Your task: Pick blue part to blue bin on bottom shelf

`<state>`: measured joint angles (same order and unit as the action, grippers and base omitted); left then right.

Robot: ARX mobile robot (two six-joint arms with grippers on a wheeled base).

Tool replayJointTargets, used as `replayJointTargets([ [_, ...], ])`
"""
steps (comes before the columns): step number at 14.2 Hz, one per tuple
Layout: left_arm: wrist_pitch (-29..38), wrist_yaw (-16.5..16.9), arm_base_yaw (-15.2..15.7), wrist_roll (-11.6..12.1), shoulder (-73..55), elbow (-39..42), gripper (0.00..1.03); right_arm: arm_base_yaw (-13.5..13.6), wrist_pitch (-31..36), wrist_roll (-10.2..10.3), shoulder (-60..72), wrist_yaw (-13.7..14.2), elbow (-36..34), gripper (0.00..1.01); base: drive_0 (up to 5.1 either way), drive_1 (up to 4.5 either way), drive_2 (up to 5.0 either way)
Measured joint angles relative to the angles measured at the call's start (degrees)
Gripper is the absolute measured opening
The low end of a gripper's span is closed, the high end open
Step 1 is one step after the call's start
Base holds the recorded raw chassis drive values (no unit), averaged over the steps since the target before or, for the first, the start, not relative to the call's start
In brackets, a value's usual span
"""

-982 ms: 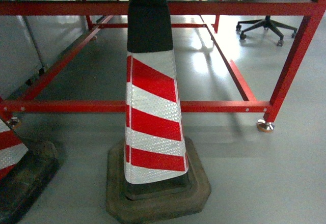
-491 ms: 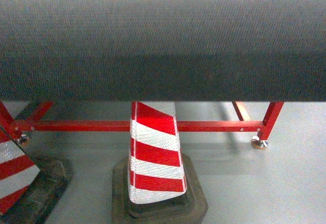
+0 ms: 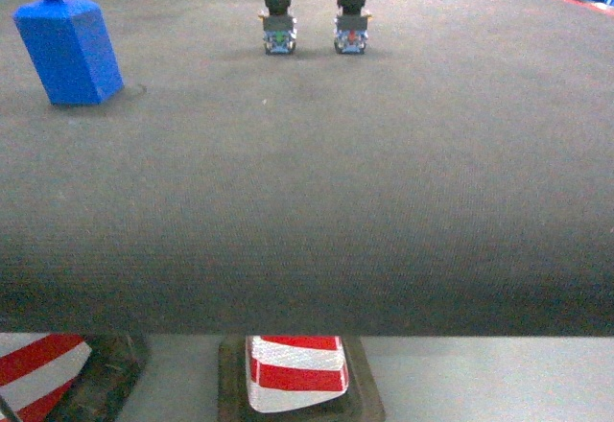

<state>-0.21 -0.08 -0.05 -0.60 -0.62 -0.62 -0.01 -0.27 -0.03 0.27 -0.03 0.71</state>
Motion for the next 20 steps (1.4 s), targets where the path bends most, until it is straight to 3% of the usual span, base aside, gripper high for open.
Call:
replayJointTargets([
  [20,-0.02,0.07,0.00,0.02,0.00,0.00,0.98,0.00,0.00,0.07,0.00,0.04,0.00,0.98,0.0,0.00,0.0],
])
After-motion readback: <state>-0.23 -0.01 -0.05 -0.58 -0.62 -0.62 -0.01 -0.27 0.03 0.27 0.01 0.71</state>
